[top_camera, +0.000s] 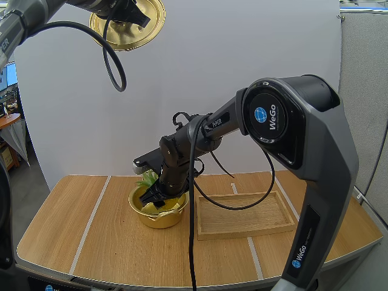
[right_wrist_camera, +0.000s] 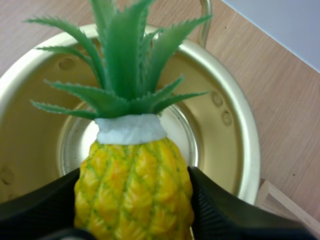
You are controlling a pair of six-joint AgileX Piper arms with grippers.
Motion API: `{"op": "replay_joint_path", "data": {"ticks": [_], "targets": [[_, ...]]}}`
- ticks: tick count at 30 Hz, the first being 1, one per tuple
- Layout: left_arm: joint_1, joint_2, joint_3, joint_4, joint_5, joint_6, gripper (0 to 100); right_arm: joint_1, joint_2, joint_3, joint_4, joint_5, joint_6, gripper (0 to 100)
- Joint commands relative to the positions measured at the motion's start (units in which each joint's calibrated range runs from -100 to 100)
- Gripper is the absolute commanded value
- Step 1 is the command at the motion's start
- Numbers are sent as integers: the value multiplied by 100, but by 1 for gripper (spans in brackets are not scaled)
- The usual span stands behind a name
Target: Open the pot, put the pineapple inside, and close it
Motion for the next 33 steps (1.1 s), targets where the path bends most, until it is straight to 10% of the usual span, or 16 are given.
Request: {"op": "replay_joint_path", "data": {"ticks": [1,4,10,33], "targets": [[-14,-35,-65,29,-210,-42,0,6,-12,-26,139,97,-17,0],[-14,-35,-65,29,-210,-42,0,6,14,-26,186,234,-17,3],[-14,-35,-65,29,-210,-42,0,6,2,-26,176,329,-27,100],[-14,-35,-65,29,-210,-42,0,6,-2247,-26,254,1574,-27,100]]}}
